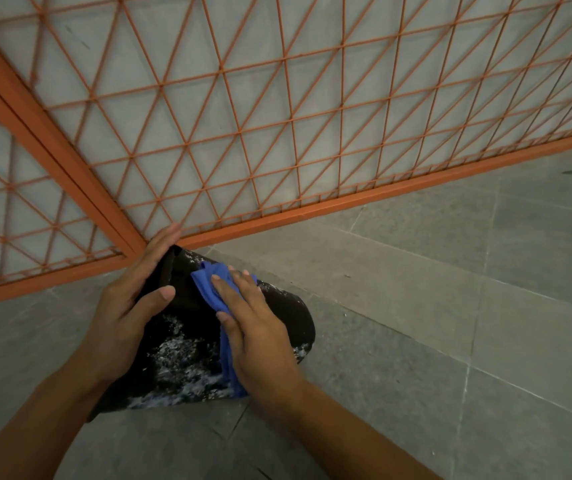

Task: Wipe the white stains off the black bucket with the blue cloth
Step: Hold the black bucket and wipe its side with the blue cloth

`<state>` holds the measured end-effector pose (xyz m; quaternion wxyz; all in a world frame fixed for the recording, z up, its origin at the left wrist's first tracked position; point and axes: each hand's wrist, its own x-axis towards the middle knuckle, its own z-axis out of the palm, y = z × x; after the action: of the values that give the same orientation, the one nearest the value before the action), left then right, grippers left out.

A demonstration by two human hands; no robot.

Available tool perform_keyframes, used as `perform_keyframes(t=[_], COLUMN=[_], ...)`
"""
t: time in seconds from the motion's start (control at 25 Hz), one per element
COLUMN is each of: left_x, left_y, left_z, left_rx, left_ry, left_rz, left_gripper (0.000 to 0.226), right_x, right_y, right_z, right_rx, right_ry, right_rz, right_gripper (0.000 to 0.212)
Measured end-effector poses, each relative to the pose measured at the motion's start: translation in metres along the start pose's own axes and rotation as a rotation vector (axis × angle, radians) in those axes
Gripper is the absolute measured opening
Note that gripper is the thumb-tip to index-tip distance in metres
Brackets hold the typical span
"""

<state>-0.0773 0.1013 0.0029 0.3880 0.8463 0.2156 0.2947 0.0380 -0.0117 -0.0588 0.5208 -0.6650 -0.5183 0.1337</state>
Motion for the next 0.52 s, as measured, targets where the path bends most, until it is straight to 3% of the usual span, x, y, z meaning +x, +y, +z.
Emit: perform_keyframes(t=[0.16, 0.36, 0.52], left_x=[-0.002, -0.004, -0.005], left_y=[0.004, 0.006, 0.011], left_z=[0.003, 0.008, 0.012], left_rx=[0.019, 0.085, 0.098], left_ry=[-0.026, -0.077, -0.093], left_rz=[-0.017, 0.044, 0.065], left_gripper=[0.063, 0.068, 0.068], right_x=[-0.007, 0.002, 0.011], right_y=[0.006, -0.020, -0.016], right_z=[-0.016, -0.018, -0.029], right_rx=[0.078, 0.130, 0.178], right_ry=[0.064, -0.016, 0.025], right_rz=[0.175, 0.036, 0.157], right_gripper=[0.041, 0.039, 0.035])
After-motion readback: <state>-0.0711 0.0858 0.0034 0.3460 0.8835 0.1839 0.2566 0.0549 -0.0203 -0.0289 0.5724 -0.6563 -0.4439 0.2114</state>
